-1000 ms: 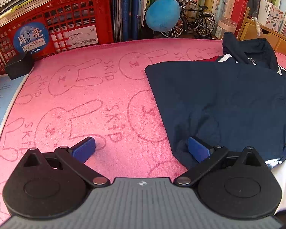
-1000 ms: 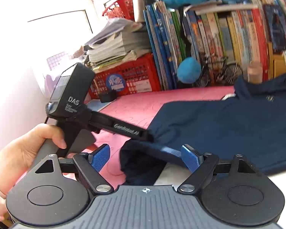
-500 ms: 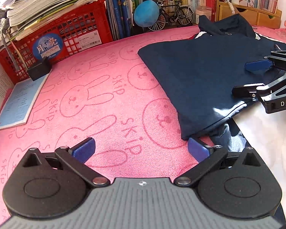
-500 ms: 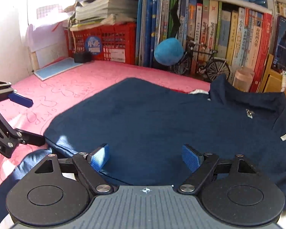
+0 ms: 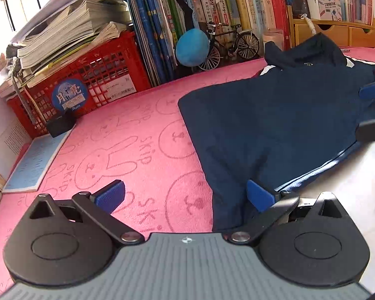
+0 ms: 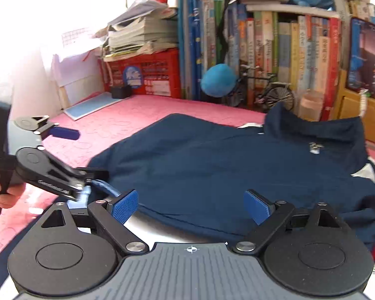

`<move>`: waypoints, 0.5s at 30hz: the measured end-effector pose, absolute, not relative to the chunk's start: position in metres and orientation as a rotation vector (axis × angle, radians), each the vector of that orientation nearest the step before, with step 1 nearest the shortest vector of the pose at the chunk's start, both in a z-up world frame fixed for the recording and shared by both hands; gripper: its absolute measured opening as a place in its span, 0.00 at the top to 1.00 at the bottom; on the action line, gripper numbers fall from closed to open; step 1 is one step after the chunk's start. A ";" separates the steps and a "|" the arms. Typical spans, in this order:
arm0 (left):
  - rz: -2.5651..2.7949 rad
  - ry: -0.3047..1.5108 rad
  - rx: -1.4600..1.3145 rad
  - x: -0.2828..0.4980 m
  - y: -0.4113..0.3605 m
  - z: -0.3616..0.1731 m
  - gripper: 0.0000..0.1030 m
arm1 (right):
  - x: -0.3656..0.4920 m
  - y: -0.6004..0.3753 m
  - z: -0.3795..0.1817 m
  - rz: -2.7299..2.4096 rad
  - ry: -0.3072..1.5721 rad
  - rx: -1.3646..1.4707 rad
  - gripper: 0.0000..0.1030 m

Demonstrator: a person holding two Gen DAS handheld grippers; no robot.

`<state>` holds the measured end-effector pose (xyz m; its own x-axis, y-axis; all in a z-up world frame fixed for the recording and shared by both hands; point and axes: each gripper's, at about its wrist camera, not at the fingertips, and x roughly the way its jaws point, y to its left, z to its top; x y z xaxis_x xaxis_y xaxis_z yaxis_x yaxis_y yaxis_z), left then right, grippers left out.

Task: Fold clothes

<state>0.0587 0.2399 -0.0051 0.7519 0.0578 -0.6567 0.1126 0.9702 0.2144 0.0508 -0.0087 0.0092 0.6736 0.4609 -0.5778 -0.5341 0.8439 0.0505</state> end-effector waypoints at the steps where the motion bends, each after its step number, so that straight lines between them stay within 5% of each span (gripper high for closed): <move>1: -0.031 0.733 0.207 0.058 0.246 -0.006 0.00 | 0.057 -0.028 0.008 0.494 0.609 -0.144 0.08; 8: -0.024 0.850 0.019 0.059 0.269 0.005 0.00 | 0.098 -0.156 -0.010 0.177 0.701 -0.034 0.04; 15: -0.046 0.733 0.087 0.094 0.227 0.051 0.00 | 0.078 -0.143 0.012 0.335 0.563 -0.053 0.03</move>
<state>0.0944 0.2267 0.0514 0.7421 -0.0115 -0.6702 0.0726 0.9954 0.0633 0.0783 -0.1433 0.0121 0.7931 0.2965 -0.5321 -0.3254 0.9447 0.0415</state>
